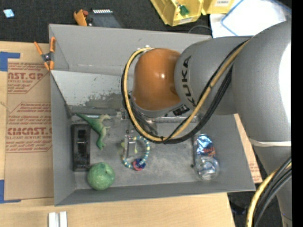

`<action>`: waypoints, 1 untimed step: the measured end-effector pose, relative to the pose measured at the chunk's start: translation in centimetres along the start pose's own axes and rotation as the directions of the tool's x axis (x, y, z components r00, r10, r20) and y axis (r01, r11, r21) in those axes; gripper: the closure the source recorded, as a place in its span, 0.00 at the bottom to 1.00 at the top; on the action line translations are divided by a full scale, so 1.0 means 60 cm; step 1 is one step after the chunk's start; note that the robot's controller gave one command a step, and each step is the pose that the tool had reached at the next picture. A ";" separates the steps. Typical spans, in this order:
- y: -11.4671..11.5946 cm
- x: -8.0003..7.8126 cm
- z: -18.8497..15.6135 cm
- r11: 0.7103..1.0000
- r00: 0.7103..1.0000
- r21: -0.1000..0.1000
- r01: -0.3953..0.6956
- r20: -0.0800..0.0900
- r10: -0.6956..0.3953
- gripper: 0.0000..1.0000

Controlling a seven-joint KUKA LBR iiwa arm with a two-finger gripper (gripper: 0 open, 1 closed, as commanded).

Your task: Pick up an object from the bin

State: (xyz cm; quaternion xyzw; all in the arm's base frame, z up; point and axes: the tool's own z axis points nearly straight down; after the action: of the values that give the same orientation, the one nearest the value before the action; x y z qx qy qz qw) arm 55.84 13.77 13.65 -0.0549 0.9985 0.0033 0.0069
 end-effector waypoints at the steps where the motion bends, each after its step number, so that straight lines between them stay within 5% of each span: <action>1: -0.017 0.017 0.002 0.982 0.982 0.000 0.191 -0.001 -0.191 0.00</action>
Offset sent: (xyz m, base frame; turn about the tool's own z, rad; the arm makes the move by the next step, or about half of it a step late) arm 0.0065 -0.0907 0.0364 -0.2342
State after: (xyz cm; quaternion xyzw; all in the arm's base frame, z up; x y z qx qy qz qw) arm 54.96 12.65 13.52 -0.1505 0.9886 0.0025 0.0065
